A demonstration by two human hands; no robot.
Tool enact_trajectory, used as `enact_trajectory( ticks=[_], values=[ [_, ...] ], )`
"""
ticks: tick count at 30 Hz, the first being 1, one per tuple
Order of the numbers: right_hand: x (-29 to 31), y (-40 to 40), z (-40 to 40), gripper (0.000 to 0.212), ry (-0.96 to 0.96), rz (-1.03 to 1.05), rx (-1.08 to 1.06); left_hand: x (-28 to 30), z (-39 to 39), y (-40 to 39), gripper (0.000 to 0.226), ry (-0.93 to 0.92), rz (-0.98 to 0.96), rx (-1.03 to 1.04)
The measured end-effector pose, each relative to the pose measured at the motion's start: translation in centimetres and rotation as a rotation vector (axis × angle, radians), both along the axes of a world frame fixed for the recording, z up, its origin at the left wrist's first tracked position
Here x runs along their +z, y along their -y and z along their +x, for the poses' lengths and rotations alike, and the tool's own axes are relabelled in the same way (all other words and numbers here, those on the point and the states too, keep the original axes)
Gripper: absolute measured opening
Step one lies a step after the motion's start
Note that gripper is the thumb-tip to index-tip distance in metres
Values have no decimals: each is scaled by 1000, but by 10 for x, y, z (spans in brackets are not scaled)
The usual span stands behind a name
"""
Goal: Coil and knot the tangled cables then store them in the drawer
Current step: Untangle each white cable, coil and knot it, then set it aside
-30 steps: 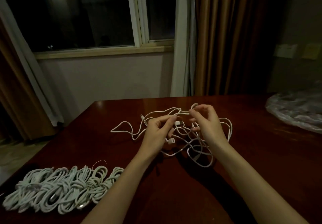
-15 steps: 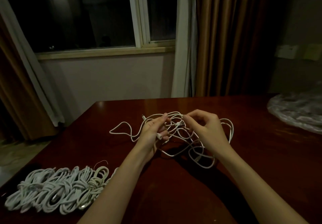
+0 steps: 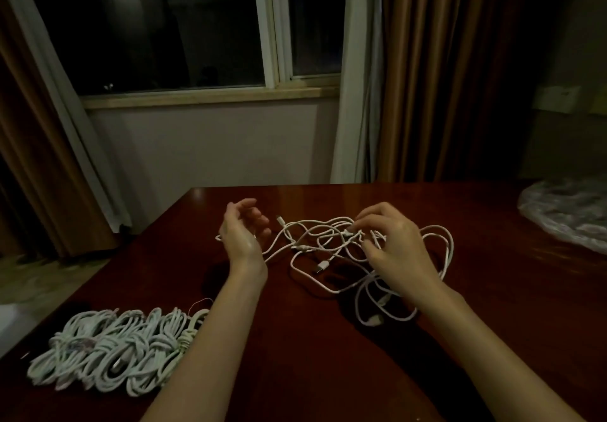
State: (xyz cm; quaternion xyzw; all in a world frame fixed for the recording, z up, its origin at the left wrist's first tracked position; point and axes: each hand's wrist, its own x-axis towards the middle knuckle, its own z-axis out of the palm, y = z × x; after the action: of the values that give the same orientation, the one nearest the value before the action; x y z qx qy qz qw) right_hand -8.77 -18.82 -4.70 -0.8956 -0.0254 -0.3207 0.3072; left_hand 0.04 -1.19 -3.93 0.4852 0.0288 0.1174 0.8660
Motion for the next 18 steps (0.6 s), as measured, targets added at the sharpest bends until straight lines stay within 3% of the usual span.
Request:
enact_trajectory(
  ticks=[4, 11, 13, 16, 18],
  values=[
    [9, -33, 10, 21, 59, -2, 164, 6, 2, -6, 37, 39, -94, 73],
    [-6, -54, 63, 38, -288, -267, 71, 10, 6, -19, 34, 24, -183, 129],
    [-12, -51, 73, 31, -350, -324, 6, 10, 6, -19, 31, -9, -186, 117],
    [-13, -47, 77, 17, -305, -185, -13, 6, 9, -15, 24, -49, -54, 61],
    [-9, -45, 75, 14, -224, -65, 4, 0, 10, -10, 20, -57, 257, -12]
  ],
)
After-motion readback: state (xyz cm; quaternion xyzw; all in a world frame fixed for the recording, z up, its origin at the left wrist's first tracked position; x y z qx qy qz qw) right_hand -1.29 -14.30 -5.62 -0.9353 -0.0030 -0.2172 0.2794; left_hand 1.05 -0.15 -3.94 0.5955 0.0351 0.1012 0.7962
